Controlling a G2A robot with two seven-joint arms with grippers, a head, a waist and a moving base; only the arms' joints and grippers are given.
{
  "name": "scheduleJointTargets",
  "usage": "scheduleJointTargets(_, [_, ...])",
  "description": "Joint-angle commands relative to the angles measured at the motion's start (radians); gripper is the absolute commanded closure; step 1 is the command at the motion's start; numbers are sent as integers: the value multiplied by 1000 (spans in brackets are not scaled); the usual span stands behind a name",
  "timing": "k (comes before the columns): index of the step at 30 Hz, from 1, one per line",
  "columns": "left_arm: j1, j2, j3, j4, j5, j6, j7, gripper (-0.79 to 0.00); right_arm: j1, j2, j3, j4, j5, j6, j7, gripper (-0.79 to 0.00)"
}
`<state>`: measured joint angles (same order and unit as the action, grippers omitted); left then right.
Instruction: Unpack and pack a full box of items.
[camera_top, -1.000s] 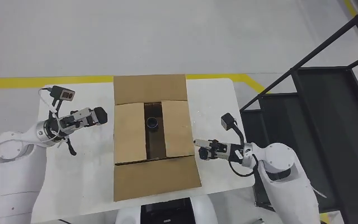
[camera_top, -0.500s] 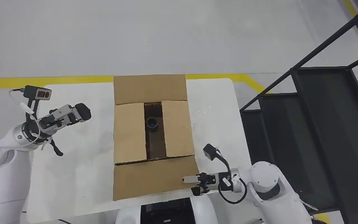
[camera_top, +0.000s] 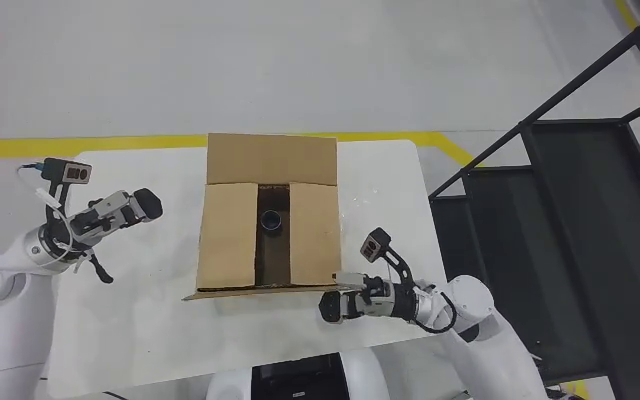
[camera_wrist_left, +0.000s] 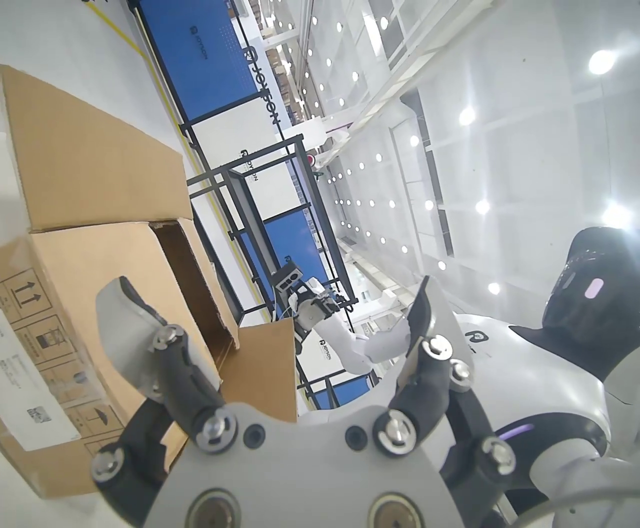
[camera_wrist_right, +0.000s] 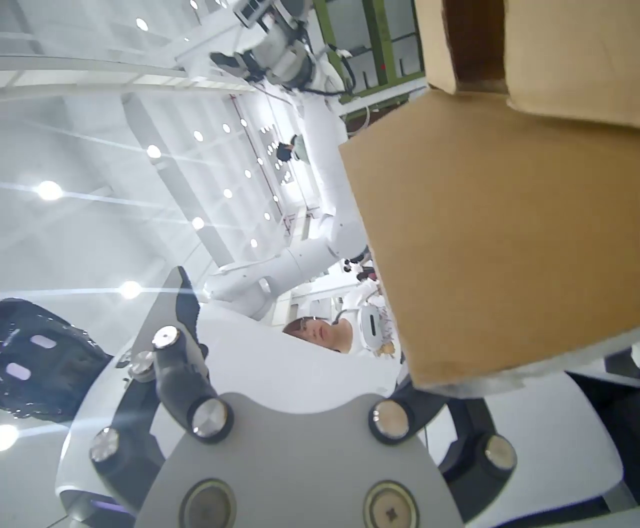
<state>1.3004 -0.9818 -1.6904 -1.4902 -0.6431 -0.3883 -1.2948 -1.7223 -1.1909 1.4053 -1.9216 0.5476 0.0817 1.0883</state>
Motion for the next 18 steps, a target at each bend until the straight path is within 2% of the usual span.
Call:
scheduleJointTargets(1, [1,0,5,-5,-1,1,1,-785,29,-4,-24,23,14,-17,-54,-785])
scheduleJointTargets(9, [-5,5,20,-23,1,19,-32,-785,125,-17,-128,115,-83,-45,-225,-785])
scheduleJointTargets(15, [6,3,55,-47,-31,29,-56,-785,166,-17,-176,151,-193,-80,-273,-785])
scheduleJointTargets(18, [17,-1,92,-58,-19,-5,-66,-785,175,-16,-184,158,-229,-91,-281,-785])
